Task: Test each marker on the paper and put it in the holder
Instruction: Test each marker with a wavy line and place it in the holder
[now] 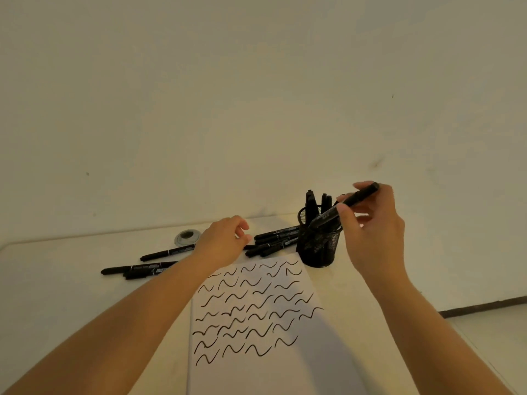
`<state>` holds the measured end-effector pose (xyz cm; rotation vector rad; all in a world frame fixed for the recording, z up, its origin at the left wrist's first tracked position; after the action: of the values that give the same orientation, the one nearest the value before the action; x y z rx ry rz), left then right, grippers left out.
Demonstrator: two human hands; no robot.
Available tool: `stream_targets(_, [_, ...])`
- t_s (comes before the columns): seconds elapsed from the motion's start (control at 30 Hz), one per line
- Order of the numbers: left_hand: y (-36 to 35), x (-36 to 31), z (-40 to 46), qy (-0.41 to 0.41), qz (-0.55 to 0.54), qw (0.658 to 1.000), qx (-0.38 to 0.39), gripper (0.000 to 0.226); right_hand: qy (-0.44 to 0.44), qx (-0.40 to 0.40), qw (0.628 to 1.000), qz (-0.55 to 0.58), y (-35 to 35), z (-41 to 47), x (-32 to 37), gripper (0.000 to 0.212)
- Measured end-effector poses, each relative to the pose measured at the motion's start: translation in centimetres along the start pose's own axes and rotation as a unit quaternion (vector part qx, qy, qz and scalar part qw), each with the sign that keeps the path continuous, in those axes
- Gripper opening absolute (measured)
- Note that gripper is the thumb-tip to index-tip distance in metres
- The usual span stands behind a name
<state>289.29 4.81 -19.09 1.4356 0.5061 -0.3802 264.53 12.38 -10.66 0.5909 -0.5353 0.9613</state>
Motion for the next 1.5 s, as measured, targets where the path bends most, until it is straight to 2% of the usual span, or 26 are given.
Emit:
stream_targets(0.1, [-1.4,-0.4,2.5,0.000,0.029,0.999,0.019,0.024,-0.008,-0.013,1.000,-0.017,0.2,0.3,-1.2,0.044])
stream_targets(0.27, [-4.0,-1.5,4.7,-0.003,0.076,0.996,0.054,0.028,-0.025,0.018,0.998,-0.063,-0.3,0.0,-3.3,0.062])
stream_targets(0.53, [-6.4,-2.2,6.5,-0.010,0.146,0.986,0.085,0.030,0.003,0.085,0.989,-0.119,-2.3,-0.3,-5.2,0.050])
stream_targets(0.67, [-6.9,-2.1,7.0,-0.005,0.161,0.984,0.072,0.027,0.024,0.095,0.979,-0.178,-2.8,-0.2,-5.1,0.051])
stream_targets(0.83, [-7.1,-2.1,7.6,-0.003,0.161,0.984,0.069,0.022,0.124,0.082,0.958,-0.246,-3.1,0.2,-3.4,0.051])
stream_targets(0.93, [-7.1,-1.9,7.8,0.016,0.147,0.986,0.073,0.022,0.130,0.128,0.942,-0.283,-3.6,0.1,-4.0,0.050])
stream_targets(1.07, [-7.0,-1.6,7.9,0.018,0.154,0.985,0.071,0.024,0.136,0.133,0.933,-0.307,-3.7,0.0,-4.4,0.052])
stream_targets(1.23, [-7.0,-1.7,7.5,0.015,0.151,0.986,0.065,0.023,0.172,0.145,0.903,-0.366,-3.9,-0.3,-3.9,0.048])
stream_targets(1.37, [-5.8,-1.1,6.9,0.038,0.133,0.990,0.040,0.015,0.174,0.171,0.887,-0.393,-4.2,-0.4,-4.3,0.050])
stream_targets(1.5, [-3.6,0.0,5.8,0.060,0.067,0.996,0.011,0.014,0.160,0.214,0.869,-0.417,-4.9,-0.9,-4.7,0.058])
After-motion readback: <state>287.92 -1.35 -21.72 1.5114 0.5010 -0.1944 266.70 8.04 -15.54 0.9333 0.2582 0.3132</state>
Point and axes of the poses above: each hand's wrist, its own z-axis towards the middle knuckle, its own y-axis out of the back of the hand, x = y × z, the point moved 6 cm from there along z, towards the middle knuckle, and after that the axes turned 10 degrees about y, right-handed, at the moved point
